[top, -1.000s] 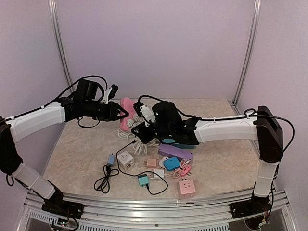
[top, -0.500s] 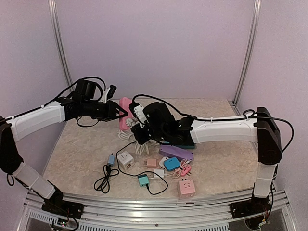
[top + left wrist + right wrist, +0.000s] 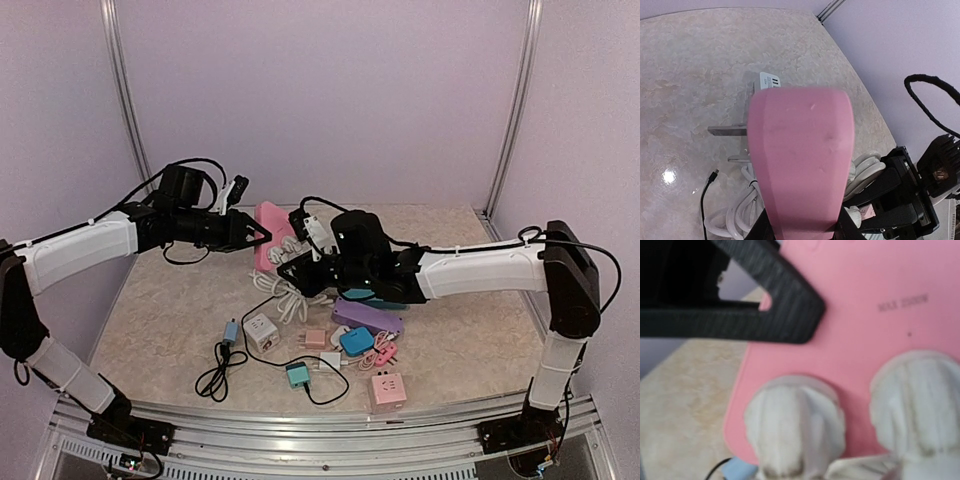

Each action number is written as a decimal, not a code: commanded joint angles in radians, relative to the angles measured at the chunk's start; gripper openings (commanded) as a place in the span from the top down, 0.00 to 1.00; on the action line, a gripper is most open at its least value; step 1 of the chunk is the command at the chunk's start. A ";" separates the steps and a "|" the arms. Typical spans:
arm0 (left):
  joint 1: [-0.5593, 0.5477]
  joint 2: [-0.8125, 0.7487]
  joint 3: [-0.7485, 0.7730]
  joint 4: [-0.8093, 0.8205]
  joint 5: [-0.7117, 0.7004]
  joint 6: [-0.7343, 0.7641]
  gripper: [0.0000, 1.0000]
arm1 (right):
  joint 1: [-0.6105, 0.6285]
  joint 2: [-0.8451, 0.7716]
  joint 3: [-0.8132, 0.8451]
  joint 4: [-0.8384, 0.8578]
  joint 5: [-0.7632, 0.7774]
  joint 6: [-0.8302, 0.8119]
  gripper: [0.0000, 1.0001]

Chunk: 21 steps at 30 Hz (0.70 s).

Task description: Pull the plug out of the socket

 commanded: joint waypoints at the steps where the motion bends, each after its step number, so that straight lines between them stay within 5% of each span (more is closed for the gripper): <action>1: -0.002 -0.045 0.070 0.118 0.104 0.040 1.00 | -0.058 -0.064 -0.042 0.106 -0.055 0.092 1.00; 21: 0.000 -0.027 0.139 -0.018 -0.028 0.003 1.00 | 0.130 0.019 0.218 -0.258 0.395 -0.036 1.00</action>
